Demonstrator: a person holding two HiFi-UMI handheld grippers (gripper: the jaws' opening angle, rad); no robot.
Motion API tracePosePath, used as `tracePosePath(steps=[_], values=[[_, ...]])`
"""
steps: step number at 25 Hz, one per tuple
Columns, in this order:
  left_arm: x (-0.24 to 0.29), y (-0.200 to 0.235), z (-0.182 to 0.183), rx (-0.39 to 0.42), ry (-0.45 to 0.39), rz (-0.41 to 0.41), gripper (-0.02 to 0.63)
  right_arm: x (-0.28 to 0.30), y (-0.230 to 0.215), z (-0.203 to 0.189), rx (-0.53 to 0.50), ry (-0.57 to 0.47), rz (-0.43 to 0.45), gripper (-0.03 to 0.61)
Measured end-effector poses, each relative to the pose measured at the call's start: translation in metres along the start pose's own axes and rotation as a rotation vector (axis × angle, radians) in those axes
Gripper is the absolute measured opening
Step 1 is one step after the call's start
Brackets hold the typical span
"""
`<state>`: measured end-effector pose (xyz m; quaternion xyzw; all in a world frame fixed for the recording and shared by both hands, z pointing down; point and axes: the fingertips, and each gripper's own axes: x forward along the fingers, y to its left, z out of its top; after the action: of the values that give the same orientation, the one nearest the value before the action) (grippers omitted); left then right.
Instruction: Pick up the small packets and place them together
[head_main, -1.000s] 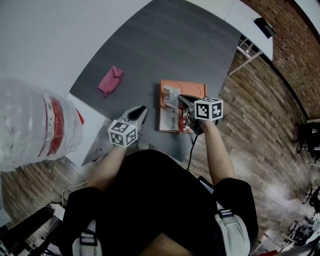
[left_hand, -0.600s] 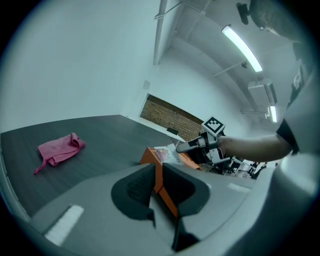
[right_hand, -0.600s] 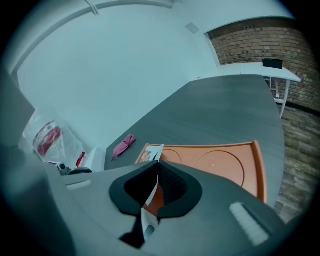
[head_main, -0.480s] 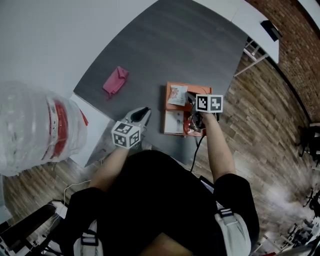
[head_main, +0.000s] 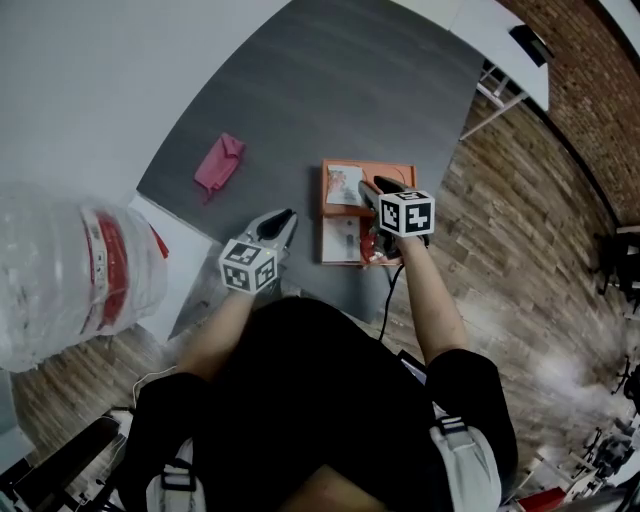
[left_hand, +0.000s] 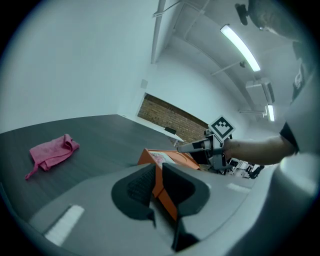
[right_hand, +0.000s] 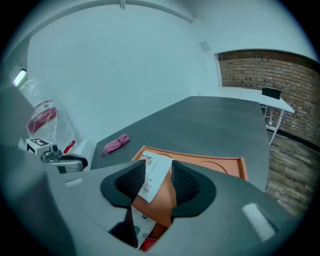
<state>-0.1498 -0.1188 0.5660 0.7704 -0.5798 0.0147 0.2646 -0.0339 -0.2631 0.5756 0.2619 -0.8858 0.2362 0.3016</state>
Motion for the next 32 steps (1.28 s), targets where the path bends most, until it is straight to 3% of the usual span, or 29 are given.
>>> tracePosePath(steps=[7, 12, 18, 25, 32], values=[[0.013, -0.015, 0.013, 0.043, -0.027, -0.033, 0.037, -0.043, 0.015, 0.007, -0.037, -0.097, 0.029, 0.149], [0.017, -0.026, 0.021, 0.069, -0.05, -0.048, 0.03, -0.07, 0.022, -0.011, -0.046, -0.106, 0.04, 0.132], [0.014, -0.031, 0.018, 0.064, -0.051, -0.046, 0.029, -0.073, 0.03, -0.056, -0.029, -0.009, 0.076, 0.117], [0.002, -0.034, 0.006, 0.038, -0.038, -0.025, 0.028, -0.04, 0.041, -0.113, -0.035, 0.175, 0.107, 0.118], [-0.016, -0.025, -0.005, 0.012, -0.03, 0.011, 0.028, -0.003, 0.04, -0.133, -0.06, 0.322, 0.064, 0.179]])
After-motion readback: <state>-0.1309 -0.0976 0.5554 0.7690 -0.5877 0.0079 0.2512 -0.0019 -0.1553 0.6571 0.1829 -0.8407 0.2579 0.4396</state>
